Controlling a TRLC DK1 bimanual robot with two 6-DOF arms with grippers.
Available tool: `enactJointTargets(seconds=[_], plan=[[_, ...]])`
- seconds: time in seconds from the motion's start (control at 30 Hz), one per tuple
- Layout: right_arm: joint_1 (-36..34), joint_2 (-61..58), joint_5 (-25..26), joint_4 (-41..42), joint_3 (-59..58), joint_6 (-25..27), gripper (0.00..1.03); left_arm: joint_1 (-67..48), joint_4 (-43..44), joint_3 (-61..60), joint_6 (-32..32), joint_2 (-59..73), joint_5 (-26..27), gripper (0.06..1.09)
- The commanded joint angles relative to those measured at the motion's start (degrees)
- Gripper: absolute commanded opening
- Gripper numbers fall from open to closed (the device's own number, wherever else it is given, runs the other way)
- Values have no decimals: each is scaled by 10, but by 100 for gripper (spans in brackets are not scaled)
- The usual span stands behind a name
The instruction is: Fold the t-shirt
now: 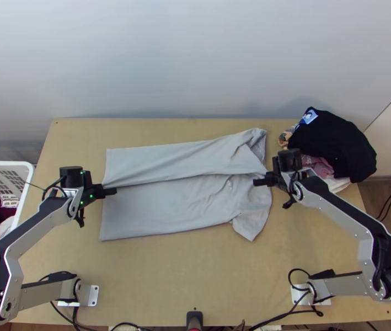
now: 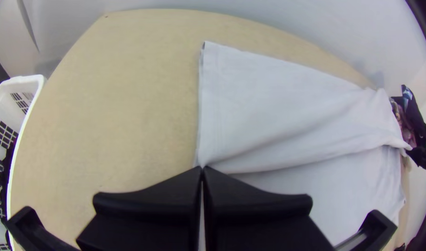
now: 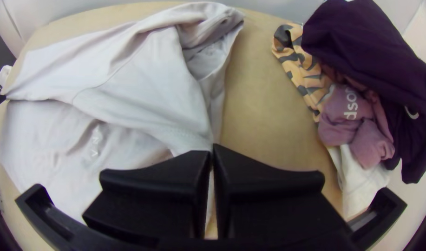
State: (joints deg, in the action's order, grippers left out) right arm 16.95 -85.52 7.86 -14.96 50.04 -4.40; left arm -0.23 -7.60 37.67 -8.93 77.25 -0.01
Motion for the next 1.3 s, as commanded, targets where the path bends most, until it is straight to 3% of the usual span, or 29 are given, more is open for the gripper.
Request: enactJointTargets(seconds=[0.0,0.03,0.1,0.2,0.27,0.4,0.5,0.73,0.9,0.97,1.27], plan=[[-3,33,-1,11,-43,-3,4,8,36,-25,2,3,-1,11],[-4,37,-1,13,-44,-14,15,8,39,-26,1,3,-1,21],[-4,44,-1,13,-44,-36,66,-3,39,-25,1,4,-1,61],[-6,54,-2,6,-37,-55,89,-17,15,-17,-10,0,-4,91],[-6,67,-2,-9,-29,-55,97,-23,-13,-8,-26,-14,-4,97],[-6,117,-5,-70,-7,-61,99,-24,-112,12,-32,-59,0,103],[4,160,-19,-125,-3,-70,99,-24,-217,16,-8,-103,20,103],[33,207,-50,-227,-23,-111,99,-35,-351,-42,10,-224,63,103],[60,243,-70,-246,-50,-144,99,-46,-389,-35,6,-244,64,96],[60,246,-78,-249,-54,-150,99,-56,-389,-35,7,-239,64,89],[60,250,-79,-256,-57,-141,99,-99,-408,-21,1,-166,64,89]])
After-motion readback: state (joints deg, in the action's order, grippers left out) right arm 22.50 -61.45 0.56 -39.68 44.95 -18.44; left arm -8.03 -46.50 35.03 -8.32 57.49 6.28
